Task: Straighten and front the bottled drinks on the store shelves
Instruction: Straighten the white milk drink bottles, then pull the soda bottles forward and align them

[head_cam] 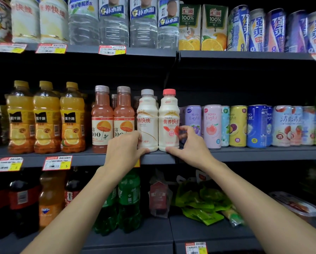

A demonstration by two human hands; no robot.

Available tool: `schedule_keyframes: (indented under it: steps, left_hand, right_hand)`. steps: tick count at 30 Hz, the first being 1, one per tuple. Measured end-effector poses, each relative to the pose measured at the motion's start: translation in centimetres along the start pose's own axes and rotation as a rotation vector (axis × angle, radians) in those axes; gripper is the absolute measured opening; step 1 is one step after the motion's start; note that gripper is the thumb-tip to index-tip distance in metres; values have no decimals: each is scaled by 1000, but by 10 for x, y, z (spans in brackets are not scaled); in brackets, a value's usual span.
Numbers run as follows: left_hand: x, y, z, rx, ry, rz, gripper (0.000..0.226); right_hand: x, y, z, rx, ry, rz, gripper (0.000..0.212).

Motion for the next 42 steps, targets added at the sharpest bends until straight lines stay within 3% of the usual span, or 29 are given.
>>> schedule_keyframes:
  steps: [5, 9, 11, 17, 23, 30, 37, 42]
  left_hand:
    - [-7, -4, 0, 39, 11, 15, 41]
    - [-16, -36, -16, -53, -296, 204, 14]
    - [-14, -62, -21, -35, -340, 325, 9]
    - [26, -118, -40, 87, -291, 339, 12]
    - [64, -155, -86, -5, -232, 252, 15]
    - [121, -218, -107, -374, -376, 27, 56]
    - [146, -237, -104, -601, -253, -103, 86]
    - [157, -236, -107, -765, -209, -177, 87]
  right_hand:
    - [-2, -12, -13, 3, -76, 46, 86]
    - [9, -62, -24, -191, -110, 473, 39]
    - [27, -89, -27, -280, -104, 563, 29]
    - [100, -122, -45, -397, -60, 412, 22]
    - [169, -129, -21, -92, -43, 219, 33]
    - [253, -148, 18, 282, -22, -69, 83]
    - [291, -153, 17, 388, -86, -66, 107]
    - [295, -147, 17, 395, -129, -40, 103]
Point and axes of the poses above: each hand's wrist, its own y-axis towards the middle knuckle, its own x-axis out of the palm, z = x × y, the point moved 4 cm from there along y, towards the middle knuckle, and after that the axes turned 6 degrees about -z, right-handed, at the moved point
